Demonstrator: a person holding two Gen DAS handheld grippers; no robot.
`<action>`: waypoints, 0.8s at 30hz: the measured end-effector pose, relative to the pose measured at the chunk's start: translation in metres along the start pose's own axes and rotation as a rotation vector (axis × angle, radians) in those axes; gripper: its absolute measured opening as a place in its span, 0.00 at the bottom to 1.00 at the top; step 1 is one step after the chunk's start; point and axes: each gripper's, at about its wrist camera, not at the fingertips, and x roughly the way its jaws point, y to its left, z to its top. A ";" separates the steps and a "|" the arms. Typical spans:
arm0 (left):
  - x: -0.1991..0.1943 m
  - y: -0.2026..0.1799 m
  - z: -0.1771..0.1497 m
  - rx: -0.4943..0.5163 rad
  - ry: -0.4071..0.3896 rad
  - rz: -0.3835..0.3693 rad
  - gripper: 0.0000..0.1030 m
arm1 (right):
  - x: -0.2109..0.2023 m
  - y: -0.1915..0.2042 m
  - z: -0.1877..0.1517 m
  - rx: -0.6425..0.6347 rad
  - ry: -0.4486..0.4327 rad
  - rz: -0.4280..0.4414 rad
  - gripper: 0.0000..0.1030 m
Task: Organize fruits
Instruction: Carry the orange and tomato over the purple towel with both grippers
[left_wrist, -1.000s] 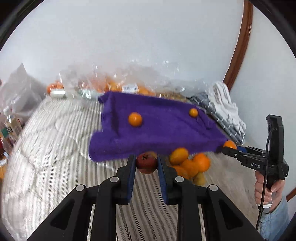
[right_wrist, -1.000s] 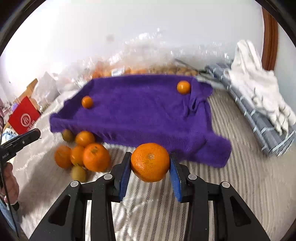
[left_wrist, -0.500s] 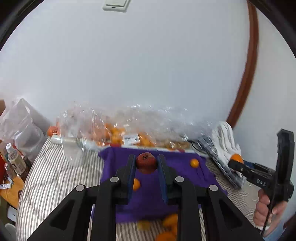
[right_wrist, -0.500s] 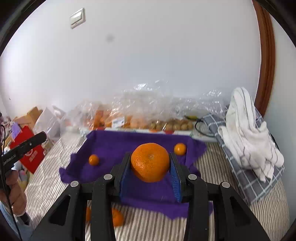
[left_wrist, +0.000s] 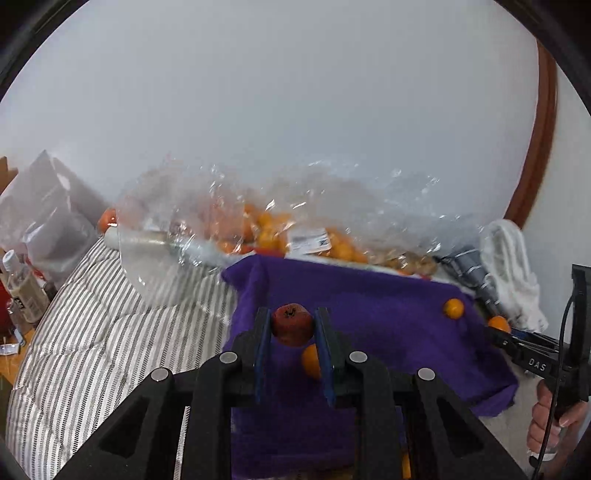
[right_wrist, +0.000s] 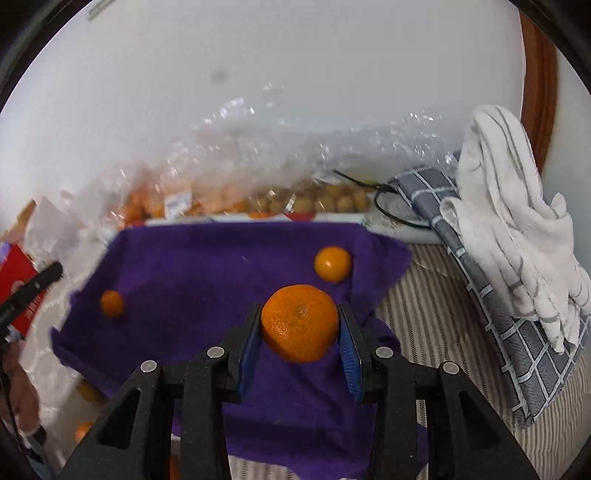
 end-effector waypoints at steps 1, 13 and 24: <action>0.003 0.000 -0.002 0.002 0.006 0.006 0.22 | 0.004 -0.001 -0.002 -0.002 0.014 -0.003 0.38; 0.022 -0.003 -0.016 0.021 0.072 0.043 0.22 | 0.025 0.002 -0.015 -0.021 0.063 0.012 0.38; 0.027 -0.009 -0.021 0.042 0.109 0.030 0.22 | 0.034 0.008 -0.020 -0.040 0.095 0.012 0.38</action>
